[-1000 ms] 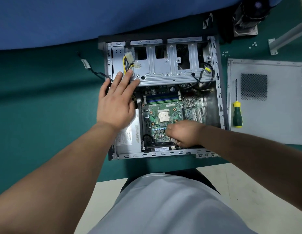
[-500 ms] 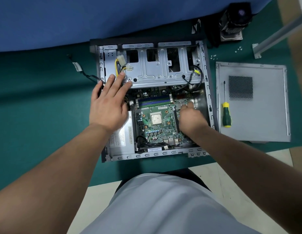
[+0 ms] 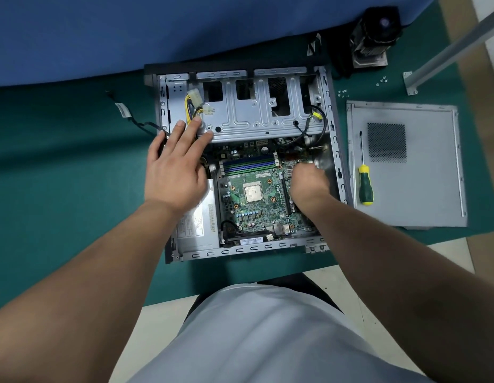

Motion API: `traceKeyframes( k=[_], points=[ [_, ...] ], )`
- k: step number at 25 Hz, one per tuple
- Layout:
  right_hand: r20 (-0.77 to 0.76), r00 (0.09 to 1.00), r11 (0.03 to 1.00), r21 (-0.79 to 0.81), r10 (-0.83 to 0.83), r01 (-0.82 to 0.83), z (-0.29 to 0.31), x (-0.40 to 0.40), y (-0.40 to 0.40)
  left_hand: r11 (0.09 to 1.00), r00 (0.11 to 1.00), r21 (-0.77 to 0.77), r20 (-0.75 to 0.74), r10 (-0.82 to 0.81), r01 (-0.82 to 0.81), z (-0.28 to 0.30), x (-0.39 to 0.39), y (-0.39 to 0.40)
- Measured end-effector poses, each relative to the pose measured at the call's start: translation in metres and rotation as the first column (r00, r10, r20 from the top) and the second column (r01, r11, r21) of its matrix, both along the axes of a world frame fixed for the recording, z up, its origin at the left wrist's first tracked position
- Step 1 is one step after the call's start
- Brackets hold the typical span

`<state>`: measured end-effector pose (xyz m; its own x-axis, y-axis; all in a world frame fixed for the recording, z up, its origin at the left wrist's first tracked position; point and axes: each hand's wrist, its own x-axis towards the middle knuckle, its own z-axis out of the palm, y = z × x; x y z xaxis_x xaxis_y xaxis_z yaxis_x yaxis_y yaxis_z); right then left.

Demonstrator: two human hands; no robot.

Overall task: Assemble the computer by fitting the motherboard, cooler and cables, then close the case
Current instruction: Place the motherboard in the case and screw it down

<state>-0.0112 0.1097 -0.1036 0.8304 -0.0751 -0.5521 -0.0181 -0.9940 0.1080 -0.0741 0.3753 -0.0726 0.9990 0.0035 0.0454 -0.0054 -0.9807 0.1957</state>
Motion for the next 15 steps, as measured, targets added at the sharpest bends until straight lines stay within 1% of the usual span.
traceKeyframes(
  k=[4,10,15],
  points=[
    [0.008,0.999,0.997,0.054,-0.053,0.052,0.000,-0.001,-0.007,1.000,1.000,0.001,0.014,0.001,-0.001,-0.002,0.000,0.000],
    [0.000,0.999,0.998,0.028,-0.048,0.048,-0.006,0.001,-0.014,1.000,1.000,0.011,0.022,0.002,-0.002,-0.004,0.001,0.001],
    [0.018,0.991,0.991,0.025,-0.129,0.128,-0.007,0.001,-0.006,1.000,1.000,0.008,0.025,-0.001,0.000,-0.005,0.000,0.001]
  ],
)
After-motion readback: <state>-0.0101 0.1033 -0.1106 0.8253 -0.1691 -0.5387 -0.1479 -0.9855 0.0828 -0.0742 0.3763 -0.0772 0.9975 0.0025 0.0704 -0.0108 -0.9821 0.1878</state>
